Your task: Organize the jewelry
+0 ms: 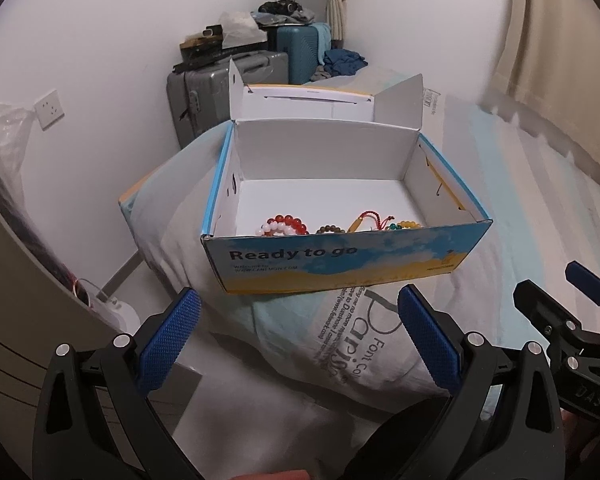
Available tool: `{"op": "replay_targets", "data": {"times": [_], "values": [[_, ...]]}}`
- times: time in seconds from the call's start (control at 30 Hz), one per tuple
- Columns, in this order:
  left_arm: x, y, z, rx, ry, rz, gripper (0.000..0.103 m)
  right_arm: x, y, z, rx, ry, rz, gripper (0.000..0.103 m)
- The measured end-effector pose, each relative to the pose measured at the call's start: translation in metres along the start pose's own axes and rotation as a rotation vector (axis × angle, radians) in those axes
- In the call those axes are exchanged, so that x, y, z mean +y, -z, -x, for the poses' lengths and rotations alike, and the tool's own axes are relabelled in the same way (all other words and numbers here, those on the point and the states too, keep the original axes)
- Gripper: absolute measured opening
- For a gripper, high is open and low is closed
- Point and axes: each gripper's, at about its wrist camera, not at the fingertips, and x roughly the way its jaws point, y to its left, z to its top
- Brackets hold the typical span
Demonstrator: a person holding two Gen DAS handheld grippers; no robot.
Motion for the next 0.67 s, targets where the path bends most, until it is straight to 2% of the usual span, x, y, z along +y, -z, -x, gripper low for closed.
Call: {"op": "replay_targets", "data": {"times": [0.13, 0.33, 0.53, 0.67], "values": [[0.0023, 0.0011, -0.0001, -0.005, -0.001, 0.037, 0.097, -0.0002, 0.0008, -0.0008, 0.002, -0.001, 0.000, 0.095], [-0.0039, 0.0039, 0.0049, -0.060, -0.063, 0.000, 0.097, -0.0008, 0.0036, -0.0039, 0.007, 0.000, -0.002, 0.095], [-0.0046, 0.0007, 0.0081, -0.075, -0.063, -0.007, 0.097, -0.0015, 0.0042, -0.0042, 0.006, -0.002, -0.006, 0.095], [-0.0041, 0.0010, 0.0056, -0.054, -0.050, 0.001, 0.097, -0.0018, 0.0049, -0.0048, 0.005, -0.001, -0.010, 0.095]]}}
